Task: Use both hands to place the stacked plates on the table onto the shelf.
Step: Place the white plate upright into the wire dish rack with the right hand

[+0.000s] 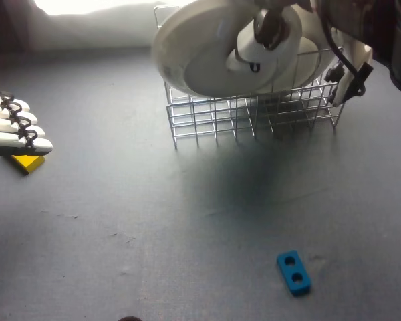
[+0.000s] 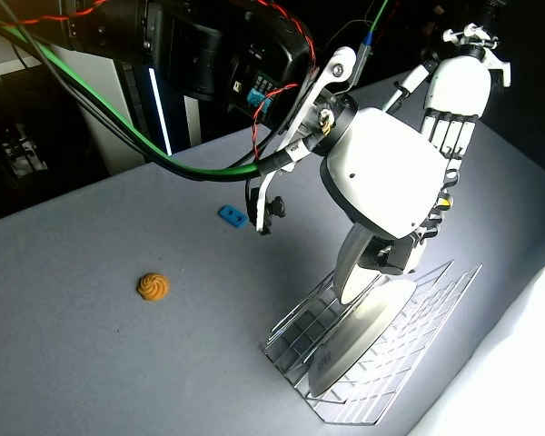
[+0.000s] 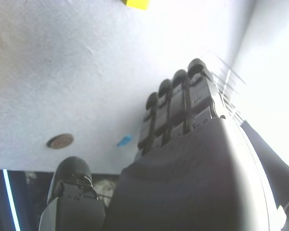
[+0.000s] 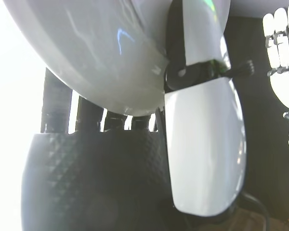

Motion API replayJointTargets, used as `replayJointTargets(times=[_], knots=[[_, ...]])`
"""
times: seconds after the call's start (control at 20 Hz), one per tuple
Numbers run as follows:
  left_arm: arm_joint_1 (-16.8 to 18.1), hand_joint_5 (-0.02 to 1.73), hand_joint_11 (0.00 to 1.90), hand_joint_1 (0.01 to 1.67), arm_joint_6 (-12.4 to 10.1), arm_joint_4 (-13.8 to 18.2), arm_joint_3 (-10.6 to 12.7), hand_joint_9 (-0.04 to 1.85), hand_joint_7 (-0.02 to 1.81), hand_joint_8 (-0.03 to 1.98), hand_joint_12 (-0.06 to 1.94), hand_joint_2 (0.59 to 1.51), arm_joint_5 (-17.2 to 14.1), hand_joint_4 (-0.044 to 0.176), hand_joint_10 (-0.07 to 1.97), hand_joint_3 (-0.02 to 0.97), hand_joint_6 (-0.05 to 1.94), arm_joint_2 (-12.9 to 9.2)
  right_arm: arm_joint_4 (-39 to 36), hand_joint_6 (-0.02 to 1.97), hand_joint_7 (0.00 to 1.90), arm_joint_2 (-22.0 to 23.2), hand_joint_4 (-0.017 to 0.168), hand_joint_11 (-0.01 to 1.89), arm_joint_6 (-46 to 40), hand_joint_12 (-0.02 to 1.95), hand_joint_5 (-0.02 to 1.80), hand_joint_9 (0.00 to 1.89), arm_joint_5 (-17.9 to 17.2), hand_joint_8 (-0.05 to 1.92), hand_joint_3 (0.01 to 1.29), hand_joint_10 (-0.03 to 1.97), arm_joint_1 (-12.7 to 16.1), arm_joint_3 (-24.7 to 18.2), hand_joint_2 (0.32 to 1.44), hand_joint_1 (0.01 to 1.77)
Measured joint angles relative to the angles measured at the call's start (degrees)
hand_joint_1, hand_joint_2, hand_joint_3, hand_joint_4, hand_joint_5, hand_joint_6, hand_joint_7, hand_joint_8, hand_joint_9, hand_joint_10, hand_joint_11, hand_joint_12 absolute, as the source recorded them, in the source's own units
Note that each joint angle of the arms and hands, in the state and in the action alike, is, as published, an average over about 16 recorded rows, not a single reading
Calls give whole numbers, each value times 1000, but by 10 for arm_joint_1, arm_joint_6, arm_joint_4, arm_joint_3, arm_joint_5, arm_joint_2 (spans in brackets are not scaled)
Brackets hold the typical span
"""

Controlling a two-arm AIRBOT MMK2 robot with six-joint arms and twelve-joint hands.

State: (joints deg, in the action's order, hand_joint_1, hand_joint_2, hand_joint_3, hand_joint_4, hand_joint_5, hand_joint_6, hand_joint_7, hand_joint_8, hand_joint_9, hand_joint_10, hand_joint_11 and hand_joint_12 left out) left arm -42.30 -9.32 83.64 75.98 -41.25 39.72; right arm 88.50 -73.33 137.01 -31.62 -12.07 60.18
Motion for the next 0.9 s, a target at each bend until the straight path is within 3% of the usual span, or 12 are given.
replayJointTargets(times=[0.9], knots=[[0, 67, 17, 23, 0, 0, -3, 42, 79, 13, 6, 1113, 0, 1, 10, 20, 10, 0, -36, 835, 1297, -15, -3, 1014, -32, 1163, 1043, 1506, 9, 457, 16, 47, -35, 33, 950, 1279]])
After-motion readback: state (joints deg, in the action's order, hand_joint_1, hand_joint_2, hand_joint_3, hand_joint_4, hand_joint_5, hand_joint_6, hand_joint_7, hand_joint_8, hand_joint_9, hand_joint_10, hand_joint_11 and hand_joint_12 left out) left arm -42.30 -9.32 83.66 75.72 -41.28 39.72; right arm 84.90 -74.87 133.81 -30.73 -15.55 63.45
